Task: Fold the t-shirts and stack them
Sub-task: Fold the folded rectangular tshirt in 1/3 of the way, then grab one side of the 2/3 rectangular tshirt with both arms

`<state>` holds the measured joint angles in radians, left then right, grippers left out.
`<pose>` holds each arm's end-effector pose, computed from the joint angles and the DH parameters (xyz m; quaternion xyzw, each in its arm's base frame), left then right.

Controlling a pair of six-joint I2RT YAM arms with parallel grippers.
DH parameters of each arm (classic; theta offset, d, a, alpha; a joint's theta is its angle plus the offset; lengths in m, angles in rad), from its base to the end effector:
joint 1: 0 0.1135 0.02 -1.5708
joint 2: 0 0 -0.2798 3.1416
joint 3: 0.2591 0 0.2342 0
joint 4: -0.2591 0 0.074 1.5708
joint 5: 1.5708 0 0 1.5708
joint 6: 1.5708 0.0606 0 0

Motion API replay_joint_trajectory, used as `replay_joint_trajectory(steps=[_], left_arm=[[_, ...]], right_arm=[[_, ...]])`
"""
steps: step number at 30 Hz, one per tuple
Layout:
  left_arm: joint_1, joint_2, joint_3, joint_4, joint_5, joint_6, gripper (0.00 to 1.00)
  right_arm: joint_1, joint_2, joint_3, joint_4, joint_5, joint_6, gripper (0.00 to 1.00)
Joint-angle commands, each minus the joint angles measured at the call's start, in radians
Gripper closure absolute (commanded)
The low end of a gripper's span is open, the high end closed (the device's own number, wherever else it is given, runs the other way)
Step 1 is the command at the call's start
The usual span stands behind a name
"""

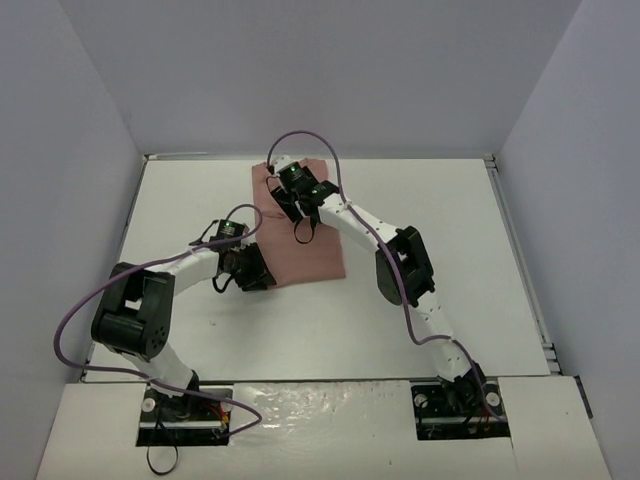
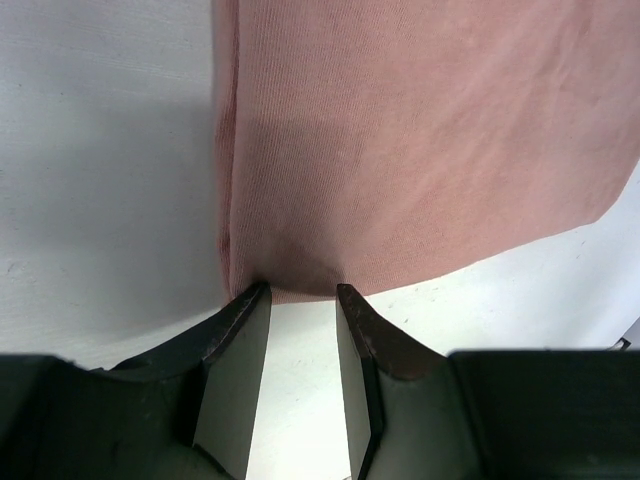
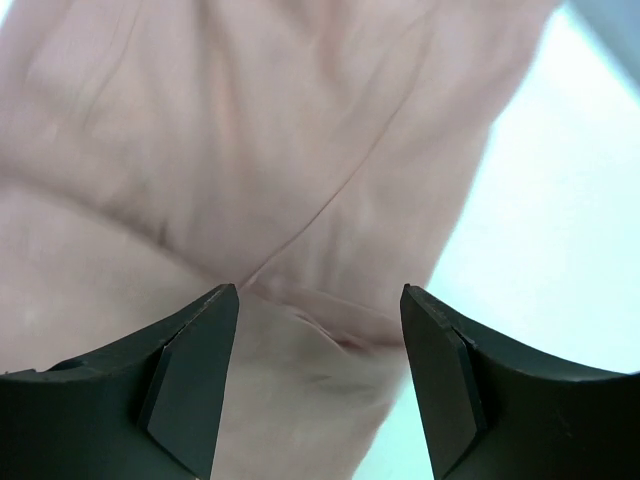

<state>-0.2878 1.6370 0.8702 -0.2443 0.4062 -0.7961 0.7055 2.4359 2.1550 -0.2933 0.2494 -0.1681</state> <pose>0.2924 -0.1115 0.1689 -0.1827 0.9251 -0.3056 0.1318 0.4501 0.3638 0.2178 -0.3148 0.8149 0.0206 0.4862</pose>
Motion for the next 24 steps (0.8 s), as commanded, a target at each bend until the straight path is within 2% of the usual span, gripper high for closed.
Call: replay_joint_trajectory(steps=[1, 5, 8, 11, 14, 15, 17, 20, 24], left_arm=[[-0.008, 0.016, -0.045, -0.152, -0.066, 0.061, 0.69], [-0.007, -0.003, -0.013, -0.181, -0.071, 0.078, 0.69], [-0.007, -0.034, 0.043, -0.237, -0.072, 0.115, 0.69], [-0.003, -0.098, 0.107, -0.294, -0.071, 0.154, 0.69], [0.004, -0.149, 0.195, -0.364, -0.063, 0.214, 0.69], [0.007, -0.155, 0.216, -0.371, -0.053, 0.23, 0.69], [0.022, -0.176, 0.255, -0.396, -0.024, 0.267, 0.68], [0.032, -0.167, 0.288, -0.377, 0.029, 0.29, 0.68], [0.035, -0.084, 0.268, -0.263, 0.156, 0.286, 0.69]], right_arm=[[-0.05, 0.011, 0.155, 0.052, 0.087, -0.025, 0.37], [-0.064, -0.04, 0.173, 0.052, 0.08, 0.01, 0.37], [-0.094, -0.208, 0.055, 0.052, -0.004, 0.135, 0.47], [-0.17, -0.342, -0.161, 0.054, -0.276, 0.323, 0.56], [-0.21, -0.472, -0.337, 0.059, -0.461, 0.418, 0.68], [-0.211, -0.511, -0.366, 0.061, -0.477, 0.427, 0.71], [-0.213, -0.593, -0.497, 0.074, -0.551, 0.467, 0.84], [-0.212, -0.665, -0.629, 0.112, -0.621, 0.512, 0.98], [-0.231, -0.684, -0.815, 0.212, -0.733, 0.54, 1.0]])
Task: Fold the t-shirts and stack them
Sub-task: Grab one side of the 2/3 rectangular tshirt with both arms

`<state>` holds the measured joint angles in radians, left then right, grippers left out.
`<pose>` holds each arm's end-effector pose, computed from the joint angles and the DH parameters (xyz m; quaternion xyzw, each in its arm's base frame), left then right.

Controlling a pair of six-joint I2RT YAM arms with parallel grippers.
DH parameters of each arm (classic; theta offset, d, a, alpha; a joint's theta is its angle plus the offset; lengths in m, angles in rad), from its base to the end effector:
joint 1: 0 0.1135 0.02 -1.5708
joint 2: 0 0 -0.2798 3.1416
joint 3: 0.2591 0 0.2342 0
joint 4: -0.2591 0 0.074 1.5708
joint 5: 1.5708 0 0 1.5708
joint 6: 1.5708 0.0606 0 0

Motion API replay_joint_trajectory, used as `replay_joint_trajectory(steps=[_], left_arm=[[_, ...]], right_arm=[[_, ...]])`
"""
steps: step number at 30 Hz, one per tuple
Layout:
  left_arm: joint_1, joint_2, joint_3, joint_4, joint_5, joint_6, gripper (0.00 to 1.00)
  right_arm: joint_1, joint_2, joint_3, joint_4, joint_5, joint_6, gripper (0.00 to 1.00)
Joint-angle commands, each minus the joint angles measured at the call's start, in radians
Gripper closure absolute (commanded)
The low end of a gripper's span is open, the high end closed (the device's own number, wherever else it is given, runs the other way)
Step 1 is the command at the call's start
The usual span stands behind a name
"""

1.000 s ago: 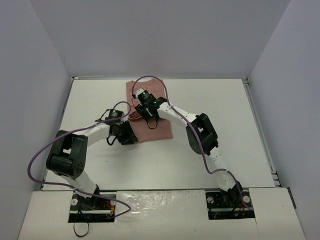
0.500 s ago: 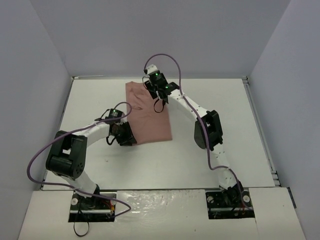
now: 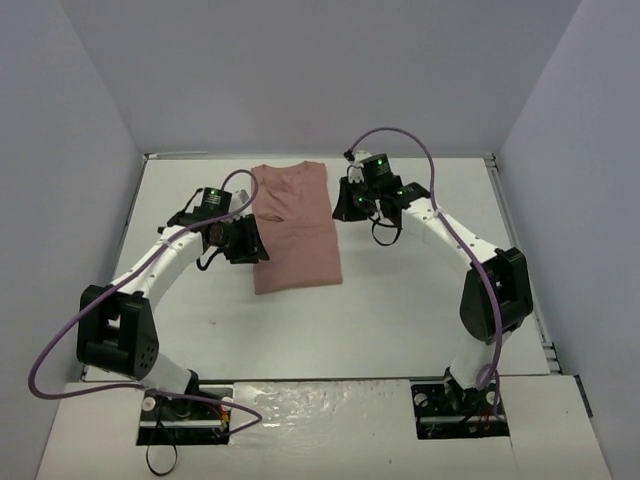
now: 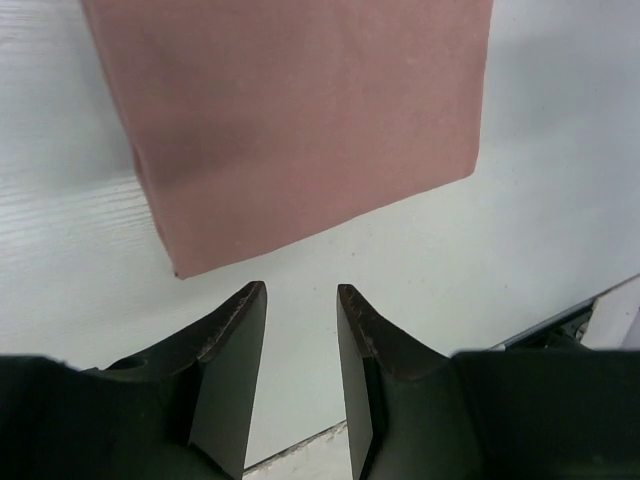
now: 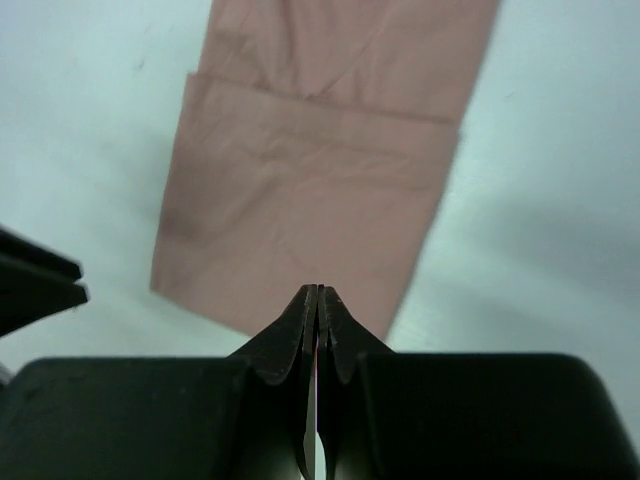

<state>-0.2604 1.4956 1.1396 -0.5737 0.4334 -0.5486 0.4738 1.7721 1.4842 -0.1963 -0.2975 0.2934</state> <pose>0.2923 -0.1042 0.2665 -0.0660 0.9270 -0.3087 0.2026 0.3717 0.2106 0.3195 -0.1526 0.8362 0.3090 0.4266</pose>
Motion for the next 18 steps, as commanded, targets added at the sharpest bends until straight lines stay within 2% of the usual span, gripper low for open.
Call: replay_joint_trajectory(steps=[1, 6, 13, 18], left_arm=[[0.009, 0.073, -0.009, 0.086, 0.152, 0.032, 0.69], [0.01, 0.183, -0.041, 0.183, 0.198, 0.027, 0.69], [0.063, 0.266, -0.115, 0.213, 0.19, 0.006, 0.7], [0.088, 0.272, -0.171, 0.168, 0.133, 0.002, 0.7]], right_arm=[[-0.003, -0.023, -0.189, 0.159, -0.206, 0.096, 1.0], [-0.011, -0.007, -0.333, 0.354, -0.321, 0.144, 1.0], [-0.048, 0.088, -0.565, 0.688, -0.423, 0.216, 1.0], [-0.086, 0.141, -0.68, 0.758, -0.399, 0.216, 1.0]])
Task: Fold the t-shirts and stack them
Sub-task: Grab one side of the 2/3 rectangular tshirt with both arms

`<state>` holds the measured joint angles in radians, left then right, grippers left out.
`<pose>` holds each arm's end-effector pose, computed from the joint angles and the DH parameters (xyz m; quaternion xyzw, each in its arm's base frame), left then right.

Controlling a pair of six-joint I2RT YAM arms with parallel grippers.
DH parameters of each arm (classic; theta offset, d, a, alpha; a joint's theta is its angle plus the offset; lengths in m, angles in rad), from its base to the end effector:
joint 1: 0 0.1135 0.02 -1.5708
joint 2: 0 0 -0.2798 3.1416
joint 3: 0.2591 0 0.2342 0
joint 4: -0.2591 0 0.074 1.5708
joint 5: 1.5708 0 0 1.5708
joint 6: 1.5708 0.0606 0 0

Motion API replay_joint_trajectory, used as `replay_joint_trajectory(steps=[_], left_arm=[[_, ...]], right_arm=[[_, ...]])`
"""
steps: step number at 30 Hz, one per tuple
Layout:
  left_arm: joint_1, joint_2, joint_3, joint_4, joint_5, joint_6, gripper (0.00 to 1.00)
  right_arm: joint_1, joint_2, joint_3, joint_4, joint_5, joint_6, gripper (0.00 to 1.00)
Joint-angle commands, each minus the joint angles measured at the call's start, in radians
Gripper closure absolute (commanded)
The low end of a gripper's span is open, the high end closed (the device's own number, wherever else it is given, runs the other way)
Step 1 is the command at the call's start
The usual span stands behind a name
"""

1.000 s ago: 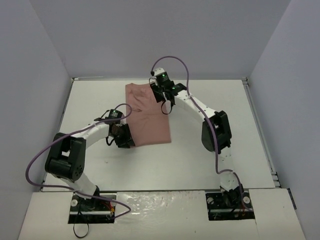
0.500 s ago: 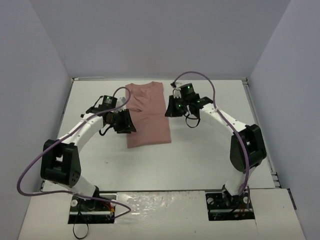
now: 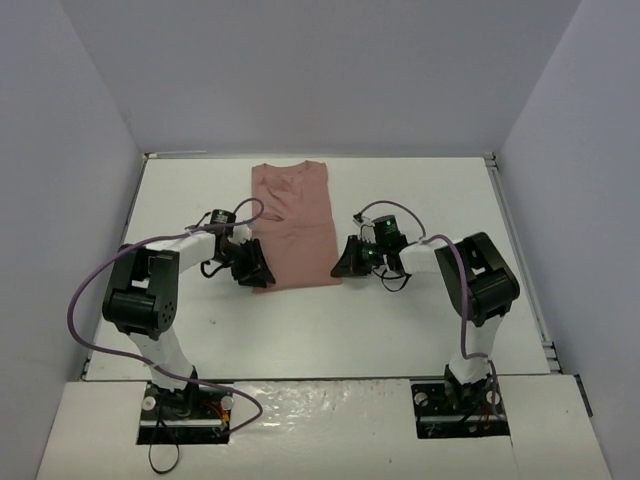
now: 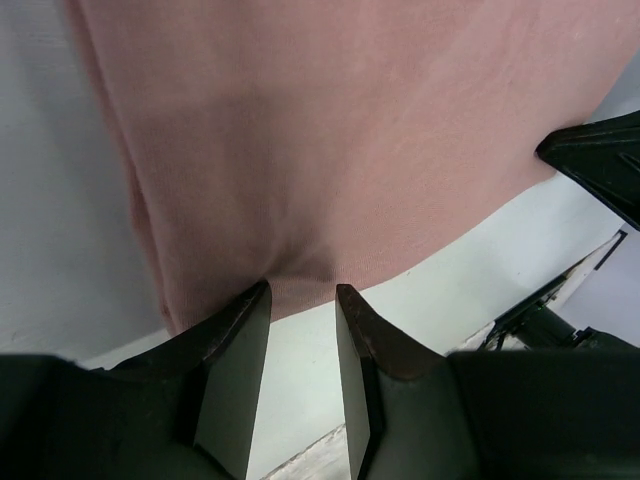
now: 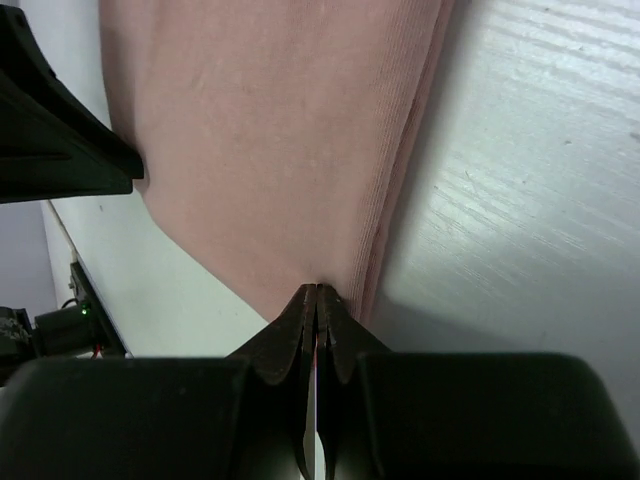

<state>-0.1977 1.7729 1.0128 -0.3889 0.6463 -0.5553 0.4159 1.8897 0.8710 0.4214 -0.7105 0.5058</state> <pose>0.3181 -0.1009 0.1635 -0.0995 0.9243 -0.3618 0.0704 0.3286 0.1884 0.1505 -0.1253 0.8351 0.4704 0.2561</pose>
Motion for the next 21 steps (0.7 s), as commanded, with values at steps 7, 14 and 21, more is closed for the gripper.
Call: replay_joint_trajectory(steps=[7, 14, 21], left_arm=[[0.042, -0.063, -0.095, -0.054, -0.099, -0.003, 0.71], [0.031, -0.235, 0.02, -0.114, -0.006, 0.009, 0.69], [-0.042, -0.174, 0.196, -0.067, 0.095, -0.057, 0.69]], right_arm=[[-0.029, -0.076, -0.179, 0.103, 0.082, -0.006, 1.0], [0.018, -0.292, -0.014, -0.137, 0.14, -0.035, 1.0], [0.032, -0.207, 0.183, -0.14, 0.067, 0.013, 1.0]])
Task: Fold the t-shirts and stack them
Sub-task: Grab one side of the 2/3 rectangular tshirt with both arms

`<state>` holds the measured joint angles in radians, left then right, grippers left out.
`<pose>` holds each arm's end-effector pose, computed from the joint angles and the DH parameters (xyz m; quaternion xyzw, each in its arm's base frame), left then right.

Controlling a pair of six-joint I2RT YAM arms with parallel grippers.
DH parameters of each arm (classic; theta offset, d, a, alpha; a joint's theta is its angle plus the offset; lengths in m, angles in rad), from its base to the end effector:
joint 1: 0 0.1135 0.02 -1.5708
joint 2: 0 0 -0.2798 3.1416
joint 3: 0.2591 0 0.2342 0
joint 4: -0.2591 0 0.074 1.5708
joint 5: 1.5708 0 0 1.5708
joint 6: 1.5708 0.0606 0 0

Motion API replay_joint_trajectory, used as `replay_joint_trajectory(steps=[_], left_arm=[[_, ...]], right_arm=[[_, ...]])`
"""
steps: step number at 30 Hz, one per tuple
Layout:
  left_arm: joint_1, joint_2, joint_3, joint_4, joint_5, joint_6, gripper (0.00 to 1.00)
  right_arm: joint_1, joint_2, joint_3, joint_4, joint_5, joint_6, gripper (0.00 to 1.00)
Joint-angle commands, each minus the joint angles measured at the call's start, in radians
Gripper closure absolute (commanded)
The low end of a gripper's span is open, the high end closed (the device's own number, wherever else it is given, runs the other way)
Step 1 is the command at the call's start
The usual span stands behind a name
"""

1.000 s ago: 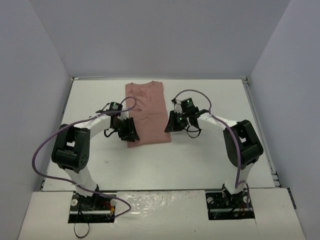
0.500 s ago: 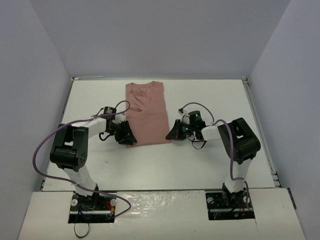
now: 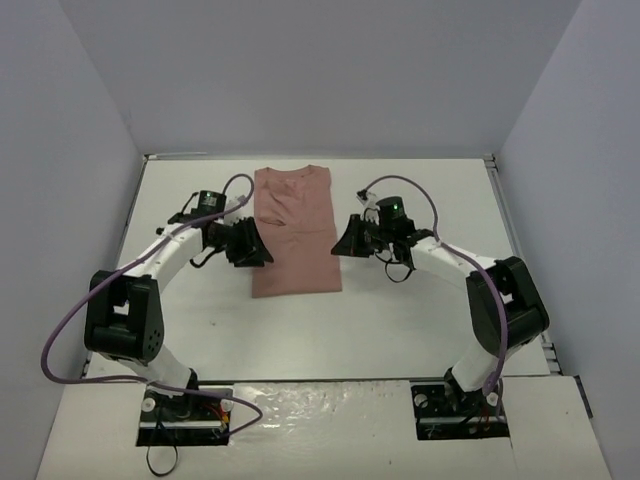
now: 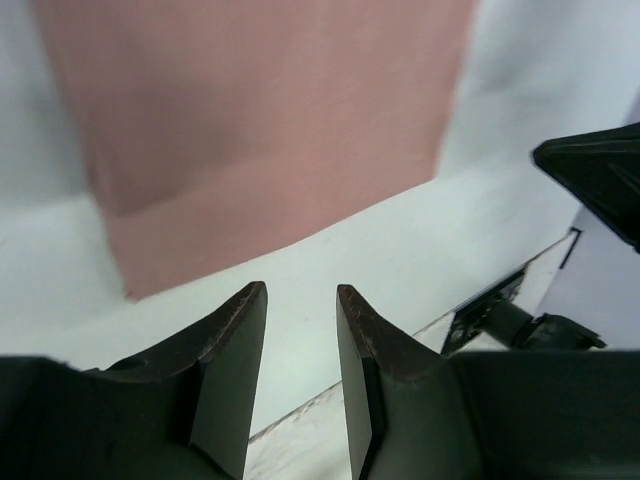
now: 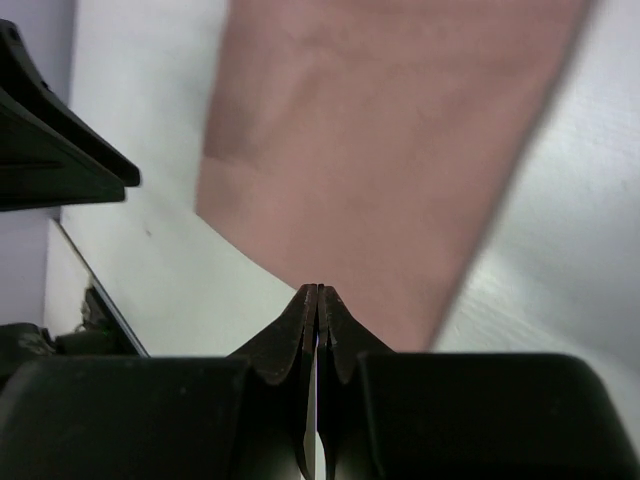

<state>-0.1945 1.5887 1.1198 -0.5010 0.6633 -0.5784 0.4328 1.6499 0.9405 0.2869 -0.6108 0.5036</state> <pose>0.3096 -0.0990 0.2441 -0.0777 0.9049 -0.3935 0.1420 0.3174 0.1849 0.2398 -0.1349 0.8061 0.4590 0.3483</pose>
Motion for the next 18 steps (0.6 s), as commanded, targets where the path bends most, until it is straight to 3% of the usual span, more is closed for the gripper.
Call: replay_joint_trajectory(steps=[1, 10, 18], left_arm=[[-0.053, 0.042, 0.099, 0.071, 0.09, -0.044, 0.69], [-0.06, 0.286, 0.095, 0.181, 0.004, -0.035, 0.7], [-0.059, 0.261, -0.051, 0.221, -0.056, -0.04, 0.71]], right_arm=[[0.018, 0.067, 0.134, -0.003, -0.038, 0.011, 1.0], [0.007, 0.3, 0.142, 0.146, -0.084, 0.014, 1.0], [-0.018, 0.259, -0.077, 0.214, -0.032, -0.052, 1.0]])
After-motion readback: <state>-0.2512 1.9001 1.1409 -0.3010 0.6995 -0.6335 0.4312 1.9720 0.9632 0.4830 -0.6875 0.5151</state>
